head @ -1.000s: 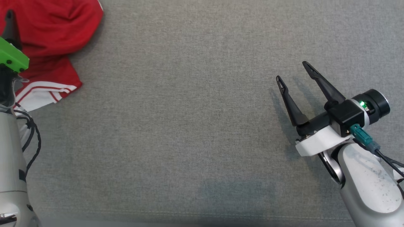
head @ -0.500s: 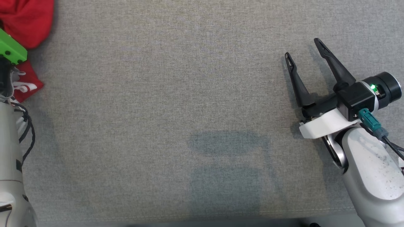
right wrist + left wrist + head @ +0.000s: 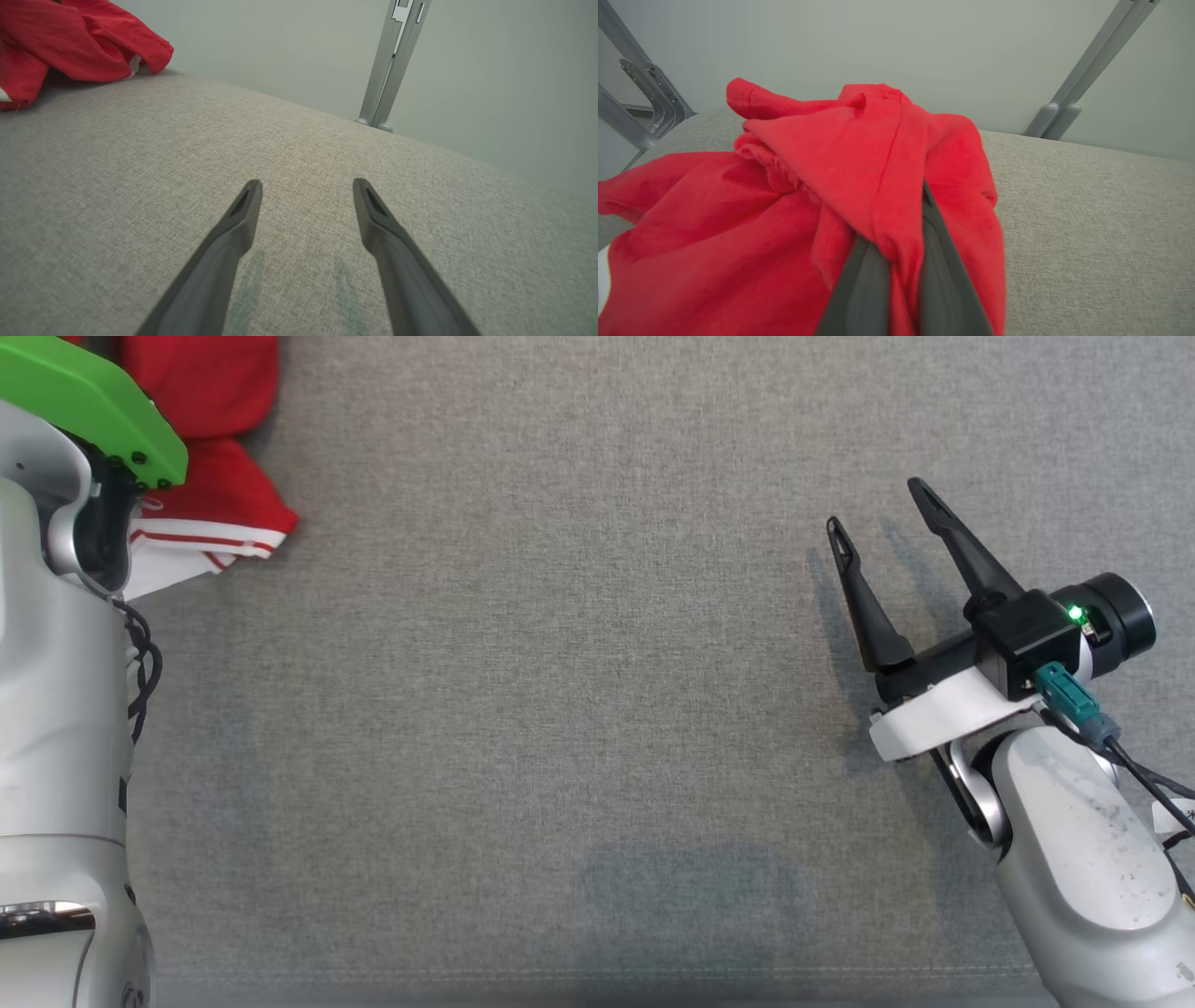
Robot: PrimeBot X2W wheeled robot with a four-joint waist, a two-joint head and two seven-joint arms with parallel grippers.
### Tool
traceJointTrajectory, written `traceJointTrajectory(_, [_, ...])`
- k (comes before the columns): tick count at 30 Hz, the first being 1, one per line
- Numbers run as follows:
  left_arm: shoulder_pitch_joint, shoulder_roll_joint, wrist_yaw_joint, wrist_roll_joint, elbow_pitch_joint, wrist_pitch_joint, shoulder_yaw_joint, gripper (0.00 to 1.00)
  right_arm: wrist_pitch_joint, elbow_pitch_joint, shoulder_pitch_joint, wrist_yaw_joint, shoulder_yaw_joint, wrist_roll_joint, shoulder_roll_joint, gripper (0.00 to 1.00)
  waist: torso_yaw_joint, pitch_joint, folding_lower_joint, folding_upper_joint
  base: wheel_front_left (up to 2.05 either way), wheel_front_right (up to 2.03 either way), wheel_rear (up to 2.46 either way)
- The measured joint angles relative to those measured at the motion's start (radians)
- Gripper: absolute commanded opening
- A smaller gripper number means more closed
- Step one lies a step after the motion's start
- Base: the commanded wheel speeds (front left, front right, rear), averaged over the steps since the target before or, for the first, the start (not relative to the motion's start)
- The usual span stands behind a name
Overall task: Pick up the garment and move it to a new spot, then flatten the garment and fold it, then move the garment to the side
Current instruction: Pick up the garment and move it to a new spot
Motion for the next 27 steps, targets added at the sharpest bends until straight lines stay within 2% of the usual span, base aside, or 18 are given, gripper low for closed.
traceJointTrajectory(10, [0.054, -0.032, -0.029, -0.001, 0.036, -0.022, -0.060, 0.00, 0.000, 0.034, 0.076, -0.001, -0.009, 0.027, 0.003, 1.00, 0.025, -0.112, -0.0001, 0.0000, 0.00, 0.00, 0.00])
traceJointTrajectory(15, [0.091, -0.095, -0.034, -0.027, 0.018, -0.034, -0.115, 0.00, 0.000, 0.043, 0.123, -0.009, -0.028, 0.048, 0.002, 1.00, 0.037, -0.168, -0.0001, 0.0000, 0.00, 0.00, 0.00])
traceJointTrajectory(18, [0.113, -0.138, -0.035, -0.056, -0.023, -0.033, -0.190, 0.00, 0.000, 0.045, 0.140, -0.009, -0.028, 0.059, 0.007, 1.00, 0.044, -0.199, -0.0001, 0.0000, 0.00, 0.00, 0.00])
traceJointTrajectory(27, [0.237, -0.133, -0.035, -0.191, -0.225, 0.015, -0.549, 0.00, 0.000, 0.042, 0.150, -0.006, -0.022, 0.068, 0.031, 1.00, 0.040, -0.291, -0.0001, 0.0000, 0.00, 0.00, 0.00])
